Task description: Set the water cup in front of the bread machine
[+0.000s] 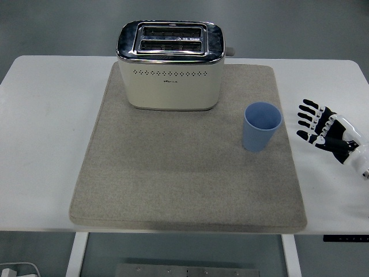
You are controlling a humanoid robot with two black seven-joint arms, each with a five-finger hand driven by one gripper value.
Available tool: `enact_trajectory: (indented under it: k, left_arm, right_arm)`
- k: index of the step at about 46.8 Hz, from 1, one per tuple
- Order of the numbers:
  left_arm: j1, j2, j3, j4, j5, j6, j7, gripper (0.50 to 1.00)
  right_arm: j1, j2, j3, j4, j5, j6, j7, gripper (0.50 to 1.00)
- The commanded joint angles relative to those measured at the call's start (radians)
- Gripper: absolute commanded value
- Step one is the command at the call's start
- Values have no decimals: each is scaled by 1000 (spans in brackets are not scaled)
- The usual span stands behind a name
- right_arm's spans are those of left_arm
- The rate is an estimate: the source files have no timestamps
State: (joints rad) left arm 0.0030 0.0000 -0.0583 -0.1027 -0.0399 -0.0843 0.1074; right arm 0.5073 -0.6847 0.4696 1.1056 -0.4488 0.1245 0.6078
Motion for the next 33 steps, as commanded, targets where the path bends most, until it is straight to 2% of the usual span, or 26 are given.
enact_trajectory:
  k: [1,15,33]
  left_arm:
    - [0,0,0,0,0,0,0,1000]
    - [0,0,0,0,0,0,0,1000]
    - [0,0,0,-2,0,0,0,1000]
  right_arm:
    - [-6,4,-2,23,-11,-28,3,911]
    - [-41,30,0,82,-79,-114,3,911]
    - [-46,68,1,99,-96,-163,3,911]
